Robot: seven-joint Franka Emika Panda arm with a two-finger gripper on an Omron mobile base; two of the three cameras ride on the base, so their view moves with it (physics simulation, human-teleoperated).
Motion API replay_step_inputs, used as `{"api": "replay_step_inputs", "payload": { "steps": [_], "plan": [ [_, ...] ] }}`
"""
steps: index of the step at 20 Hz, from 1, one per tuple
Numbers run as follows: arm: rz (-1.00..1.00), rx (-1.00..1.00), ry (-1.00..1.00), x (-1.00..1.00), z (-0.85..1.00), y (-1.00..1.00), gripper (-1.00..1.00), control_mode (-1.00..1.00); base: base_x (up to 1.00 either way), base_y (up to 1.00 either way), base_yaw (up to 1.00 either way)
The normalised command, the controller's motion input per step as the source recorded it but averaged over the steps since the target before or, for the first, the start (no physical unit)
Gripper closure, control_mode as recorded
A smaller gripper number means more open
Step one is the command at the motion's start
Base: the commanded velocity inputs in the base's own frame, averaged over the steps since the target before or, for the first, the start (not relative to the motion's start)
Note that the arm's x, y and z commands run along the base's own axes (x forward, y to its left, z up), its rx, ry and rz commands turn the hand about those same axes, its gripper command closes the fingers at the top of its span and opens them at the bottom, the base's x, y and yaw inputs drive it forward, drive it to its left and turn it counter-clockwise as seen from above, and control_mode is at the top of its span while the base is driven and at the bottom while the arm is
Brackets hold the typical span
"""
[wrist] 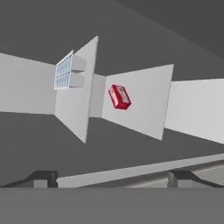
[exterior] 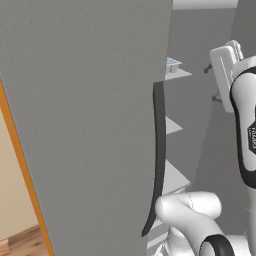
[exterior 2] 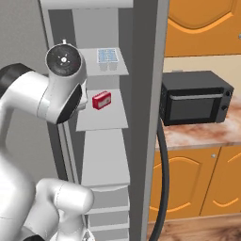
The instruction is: Open the freezer door, pick up the ice cube tray from the freezer, and place it on the dining counter.
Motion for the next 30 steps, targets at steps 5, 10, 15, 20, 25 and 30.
{"api": "replay_step_inputs", "payload": {
  "steps": [5,10,15,20,25,30],
  "plan": [
    [0.00,0.06,-0.01,0.25,0.00,0.00,-1.00,-1.00,0.00,0.00,0.00],
    [0.00,0.07,-0.01,0.28,0.00,-0.02,-1.00,-1.00,0.00,0.00,0.00],
    [0.00,0.05,0.00,0.33,0.00,-0.10,-1.00,-1.00,0.00,0.00,0.00],
    [0.00,0.03,0.00,0.44,0.00,-0.06,-1.00,-1.00,0.00,0.00,0.00],
    [0.00,0.00,-0.02,0.41,0.00,0.00,-1.00,-1.00,0.00,0.00,0.00],
    [0.00,0.01,-0.02,0.42,0.00,0.00,-1.00,-1.00,0.00,0.00,0.00]
  ]
}}
